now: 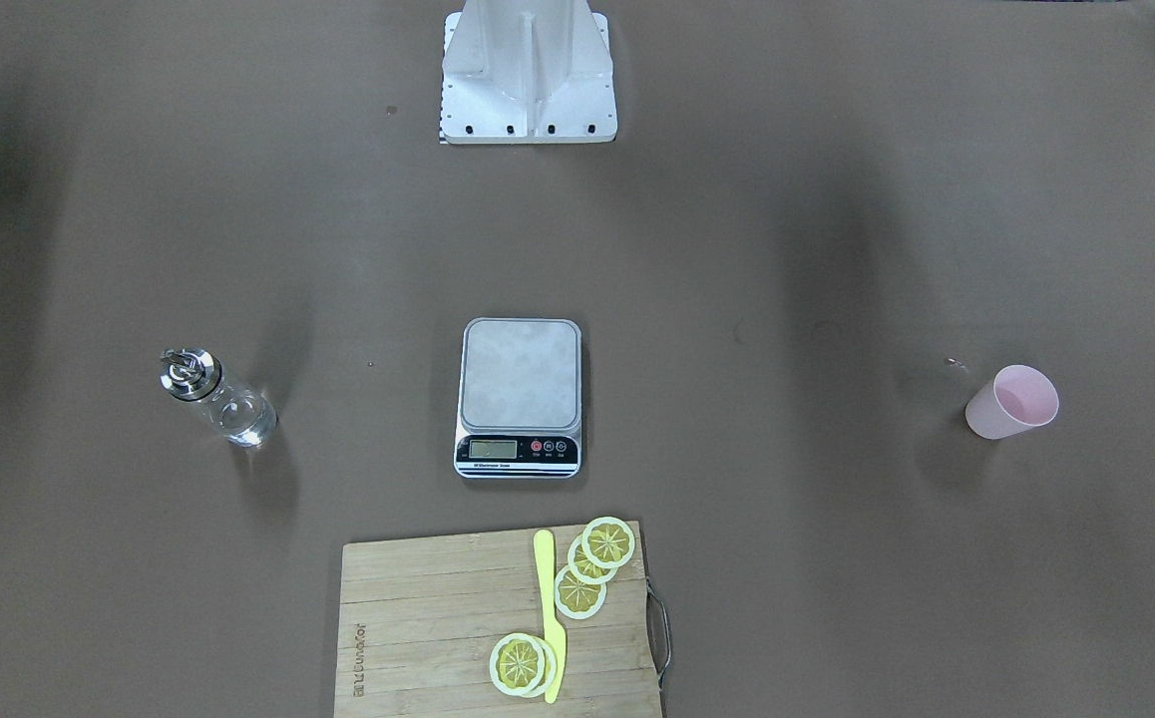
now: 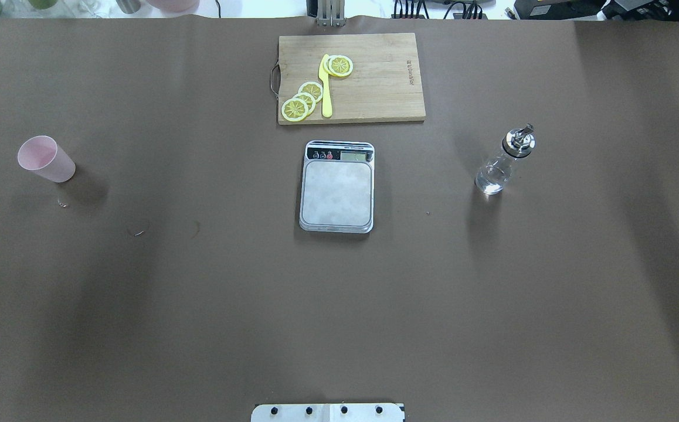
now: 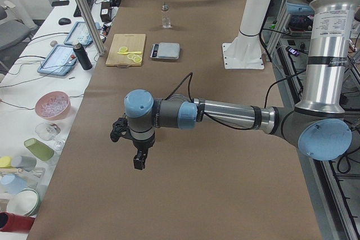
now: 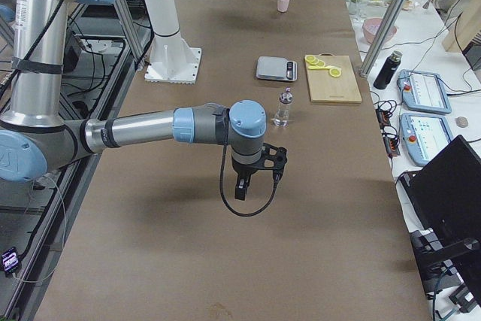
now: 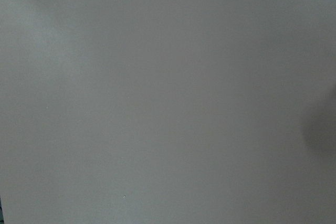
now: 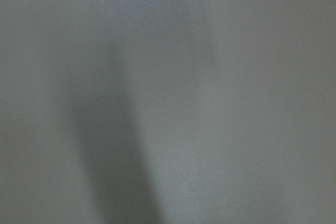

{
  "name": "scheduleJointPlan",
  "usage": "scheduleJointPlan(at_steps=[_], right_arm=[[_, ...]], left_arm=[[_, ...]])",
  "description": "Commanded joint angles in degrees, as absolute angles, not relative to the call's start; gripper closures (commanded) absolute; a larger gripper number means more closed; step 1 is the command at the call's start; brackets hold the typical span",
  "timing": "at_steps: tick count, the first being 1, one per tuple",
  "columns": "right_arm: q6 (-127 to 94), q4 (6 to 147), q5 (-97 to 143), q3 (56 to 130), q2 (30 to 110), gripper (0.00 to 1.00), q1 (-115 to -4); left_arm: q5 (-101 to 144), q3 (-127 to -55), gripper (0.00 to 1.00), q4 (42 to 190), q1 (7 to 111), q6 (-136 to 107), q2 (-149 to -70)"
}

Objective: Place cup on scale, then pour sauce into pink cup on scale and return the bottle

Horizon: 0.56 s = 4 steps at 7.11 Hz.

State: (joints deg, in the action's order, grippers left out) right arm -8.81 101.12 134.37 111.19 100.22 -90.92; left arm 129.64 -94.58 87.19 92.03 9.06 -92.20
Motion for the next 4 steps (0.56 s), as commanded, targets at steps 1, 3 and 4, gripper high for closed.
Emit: scheduleJointPlan(at_steps=[1, 3, 4], right_arm=[[-8.79, 100.9, 134.38, 111.01, 100.02, 0.0, -90.97], [-8.88, 100.9, 134.47, 111.09, 99.76, 0.0, -90.97], [-8.96, 100.81, 134.39, 111.18, 99.67, 0.0, -90.97]], left_arm=[[129.64, -94.48, 0.01, 87.71, 92.02, 8.96, -92.11], [129.64, -95.09, 0.01, 88.06, 92.02, 8.97, -92.02], [129.64, -94.49, 0.01, 89.37, 92.02, 8.96, -91.93]])
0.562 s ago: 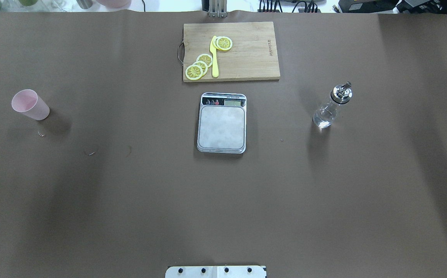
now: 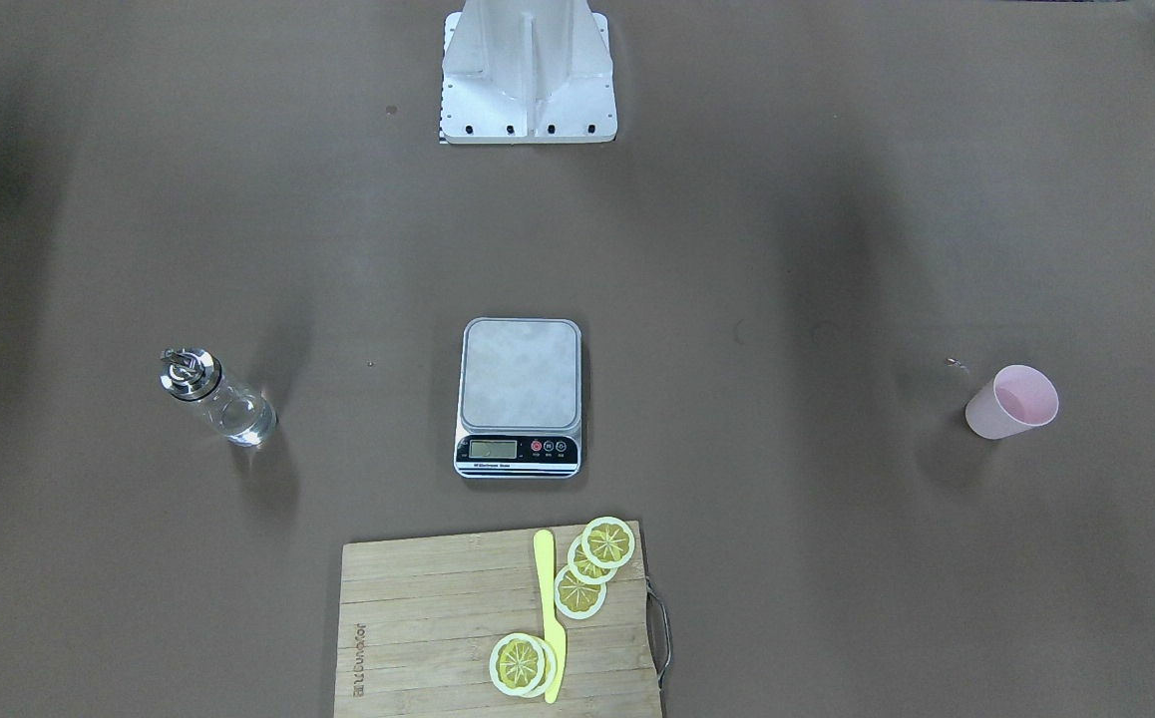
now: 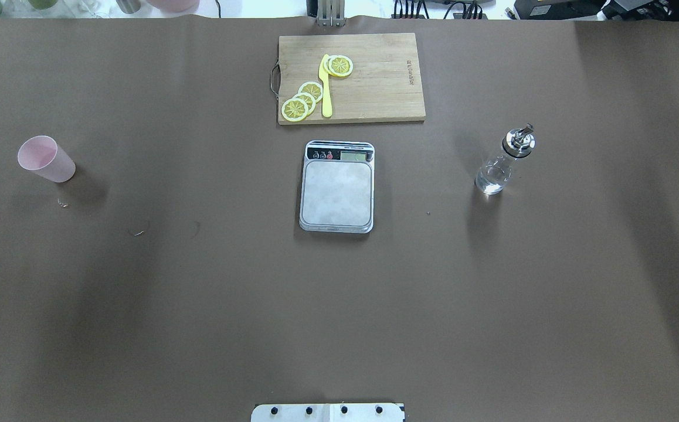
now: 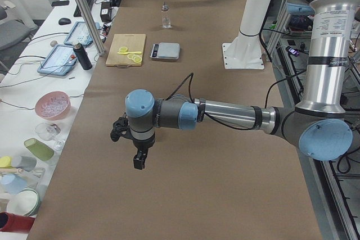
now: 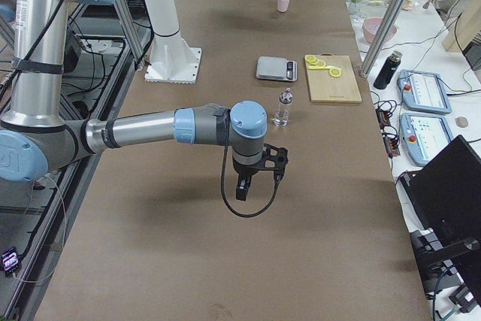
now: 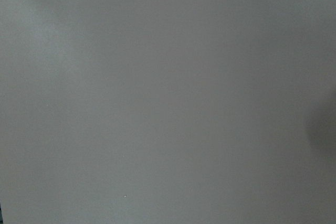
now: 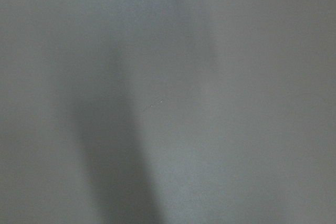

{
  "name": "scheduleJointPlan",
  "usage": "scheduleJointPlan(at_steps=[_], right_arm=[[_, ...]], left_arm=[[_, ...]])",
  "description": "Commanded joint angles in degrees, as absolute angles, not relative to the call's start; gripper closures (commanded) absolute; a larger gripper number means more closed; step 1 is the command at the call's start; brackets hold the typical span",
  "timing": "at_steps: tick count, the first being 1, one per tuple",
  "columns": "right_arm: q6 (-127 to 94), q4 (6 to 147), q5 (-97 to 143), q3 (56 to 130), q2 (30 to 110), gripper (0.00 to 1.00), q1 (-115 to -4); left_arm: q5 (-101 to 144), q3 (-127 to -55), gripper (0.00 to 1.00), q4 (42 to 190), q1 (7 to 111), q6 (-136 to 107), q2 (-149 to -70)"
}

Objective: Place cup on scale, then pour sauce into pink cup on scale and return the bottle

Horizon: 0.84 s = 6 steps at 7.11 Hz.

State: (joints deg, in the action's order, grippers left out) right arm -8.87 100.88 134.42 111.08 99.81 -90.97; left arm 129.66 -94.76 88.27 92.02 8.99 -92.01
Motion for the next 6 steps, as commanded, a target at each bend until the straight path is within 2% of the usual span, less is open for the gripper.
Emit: scheduleJointPlan(at_steps=[1, 6], right_arm=[[-9.05, 100.81, 134.38, 111.18, 99.58, 0.0, -90.97], [-9.4, 100.81, 134.38, 111.53, 98.97, 0.0, -90.97]], left_arm=[[129.55, -94.22, 0.01, 90.43, 92.02, 9.4, -91.5], [129.64, -92.73, 0.01, 93.08, 91.93, 6.07, -89.3]])
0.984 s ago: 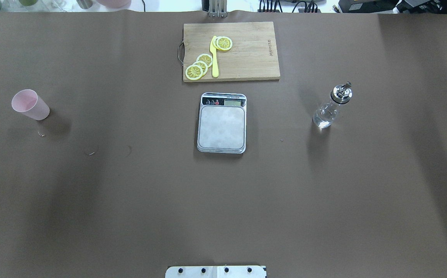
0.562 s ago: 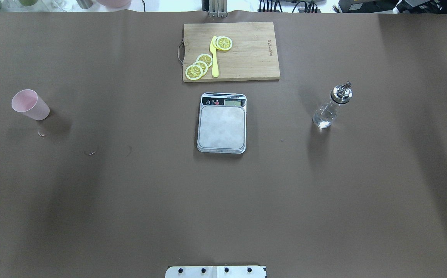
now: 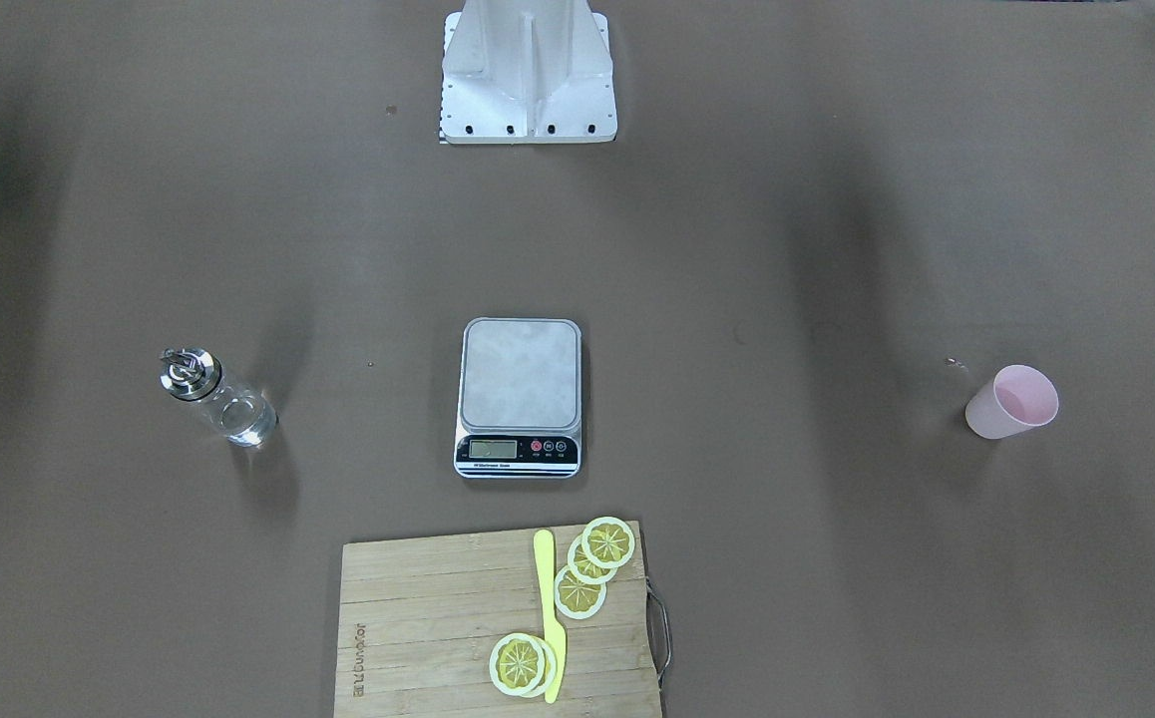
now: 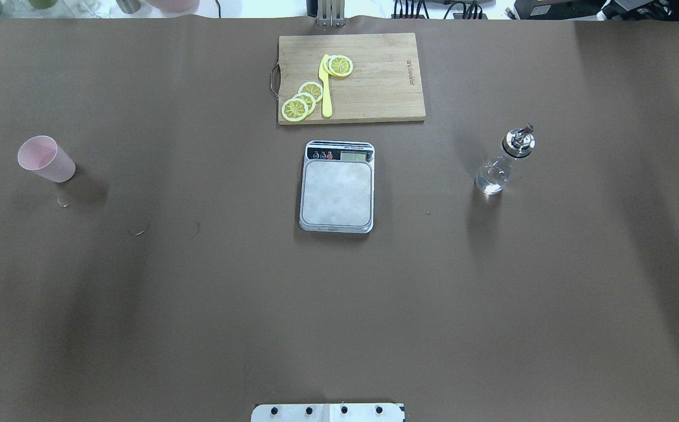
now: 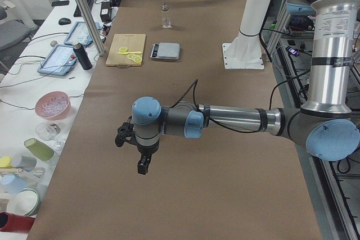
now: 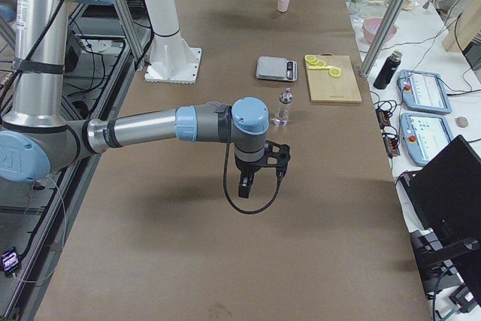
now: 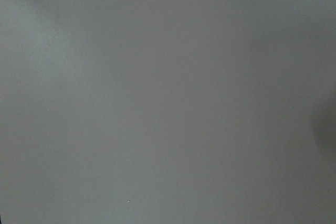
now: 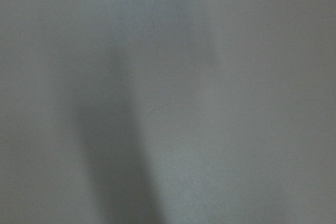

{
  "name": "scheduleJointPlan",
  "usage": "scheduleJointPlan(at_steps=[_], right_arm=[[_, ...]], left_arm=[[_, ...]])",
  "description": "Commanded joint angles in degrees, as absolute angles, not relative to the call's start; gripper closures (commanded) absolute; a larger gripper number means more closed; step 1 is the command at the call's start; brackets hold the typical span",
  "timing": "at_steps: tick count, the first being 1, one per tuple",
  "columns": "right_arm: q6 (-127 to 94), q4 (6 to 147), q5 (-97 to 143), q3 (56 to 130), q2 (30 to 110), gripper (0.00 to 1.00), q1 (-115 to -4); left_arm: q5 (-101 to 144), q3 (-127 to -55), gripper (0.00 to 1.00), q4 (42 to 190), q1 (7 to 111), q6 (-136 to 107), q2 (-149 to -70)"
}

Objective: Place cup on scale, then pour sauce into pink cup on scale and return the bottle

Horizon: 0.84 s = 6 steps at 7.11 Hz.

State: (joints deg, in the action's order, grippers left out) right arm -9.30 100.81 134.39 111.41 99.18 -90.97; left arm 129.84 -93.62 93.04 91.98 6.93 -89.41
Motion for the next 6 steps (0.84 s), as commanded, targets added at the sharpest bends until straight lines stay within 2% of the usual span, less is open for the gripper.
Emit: scheduleJointPlan(at_steps=[1, 4, 6], right_arm=[[-9.4, 100.9, 134.21, 111.53, 97.66, 0.0, -90.97], [-9.4, 100.81, 134.21, 111.27, 98.0, 0.0, -90.88], [-9.31, 100.81, 134.64, 111.35, 97.48, 0.0, -90.88]], left_arm=[[129.64, -93.42, 0.01, 92.99, 91.93, 5.8, -89.56], [130.17, -93.69, 0.01, 92.9, 91.23, 5.63, -92.54], [130.17, -93.78, 0.01, 93.77, 88.34, -4.15, -95.61]])
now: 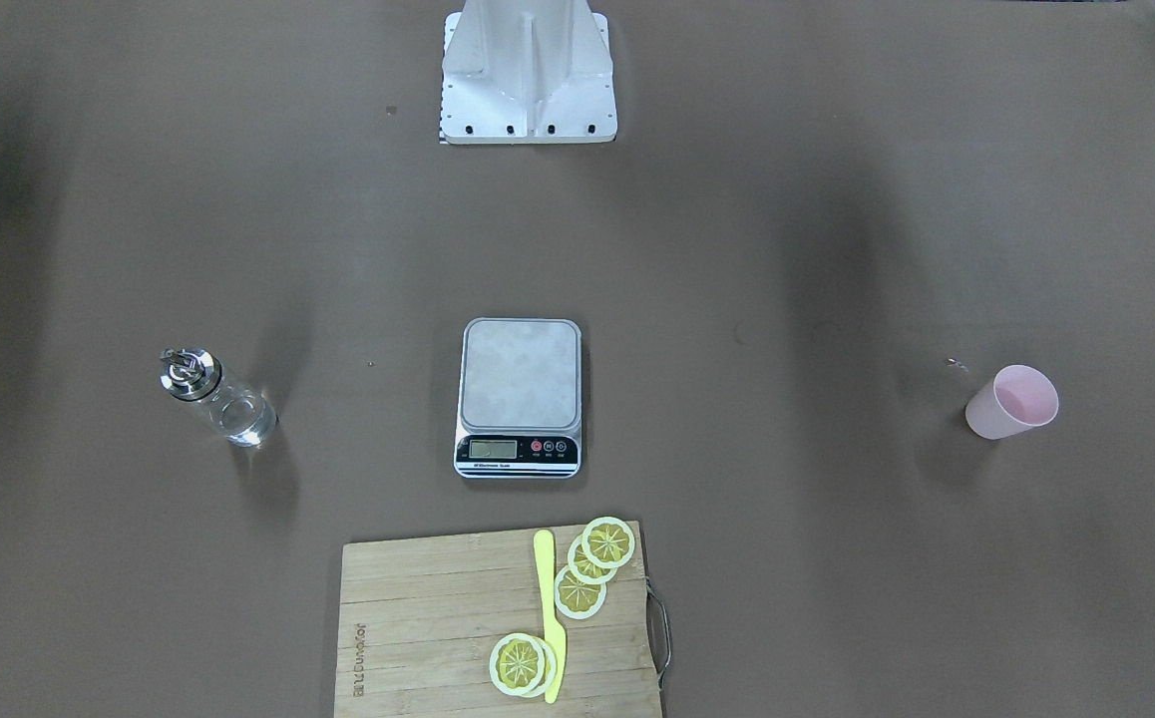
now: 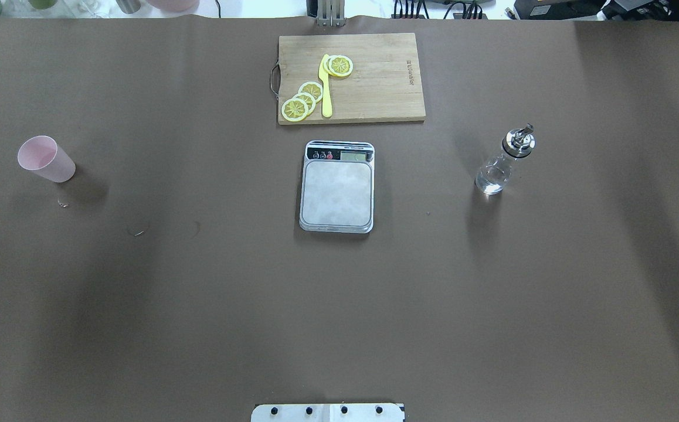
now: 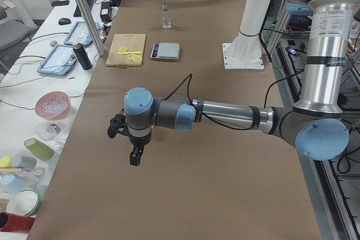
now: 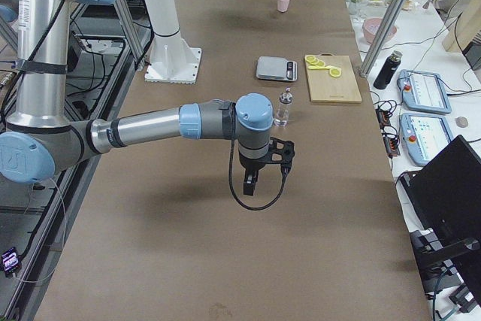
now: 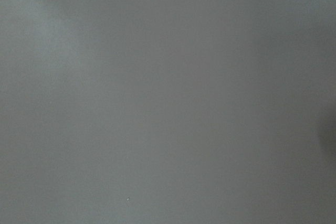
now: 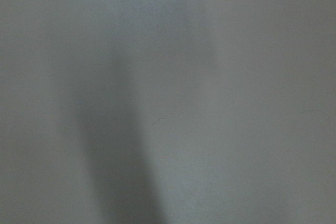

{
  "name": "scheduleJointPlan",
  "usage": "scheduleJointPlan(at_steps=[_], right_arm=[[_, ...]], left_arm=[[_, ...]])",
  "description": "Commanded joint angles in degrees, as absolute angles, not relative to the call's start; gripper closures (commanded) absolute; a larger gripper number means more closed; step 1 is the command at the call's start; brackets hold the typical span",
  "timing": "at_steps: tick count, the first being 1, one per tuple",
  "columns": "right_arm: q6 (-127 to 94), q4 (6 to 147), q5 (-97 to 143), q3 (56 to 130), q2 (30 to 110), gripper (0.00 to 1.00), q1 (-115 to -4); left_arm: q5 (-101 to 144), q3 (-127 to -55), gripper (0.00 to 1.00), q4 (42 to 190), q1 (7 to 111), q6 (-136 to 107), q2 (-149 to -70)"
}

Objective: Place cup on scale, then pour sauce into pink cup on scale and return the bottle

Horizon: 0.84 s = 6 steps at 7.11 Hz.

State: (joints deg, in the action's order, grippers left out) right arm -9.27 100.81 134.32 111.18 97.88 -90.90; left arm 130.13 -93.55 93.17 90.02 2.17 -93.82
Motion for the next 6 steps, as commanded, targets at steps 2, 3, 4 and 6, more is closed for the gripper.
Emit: scheduleJointPlan(at_steps=[2, 3, 4, 6], right_arm=[[-9.49, 100.81, 139.37, 108.91, 95.99, 0.0, -90.88], [-9.41, 100.72, 139.92, 108.98, 95.28, 0.0, -90.97], [-9.4, 100.64, 139.31, 108.81, 93.27, 0.0, -90.88], [-9.32, 100.64, 138.69, 108.11, 91.93, 0.0, -90.88]], left_arm=[[130.17, -93.69, 0.01, 98.59, 84.66, -10.77, -95.89], [129.99, -93.52, 0.01, 100.96, 81.68, -15.77, -96.5], [130.16, -93.69, 0.01, 103.07, 79.56, -22.08, -97.11], [129.82, -92.99, 0.01, 106.17, 74.91, -30.37, -99.04]])
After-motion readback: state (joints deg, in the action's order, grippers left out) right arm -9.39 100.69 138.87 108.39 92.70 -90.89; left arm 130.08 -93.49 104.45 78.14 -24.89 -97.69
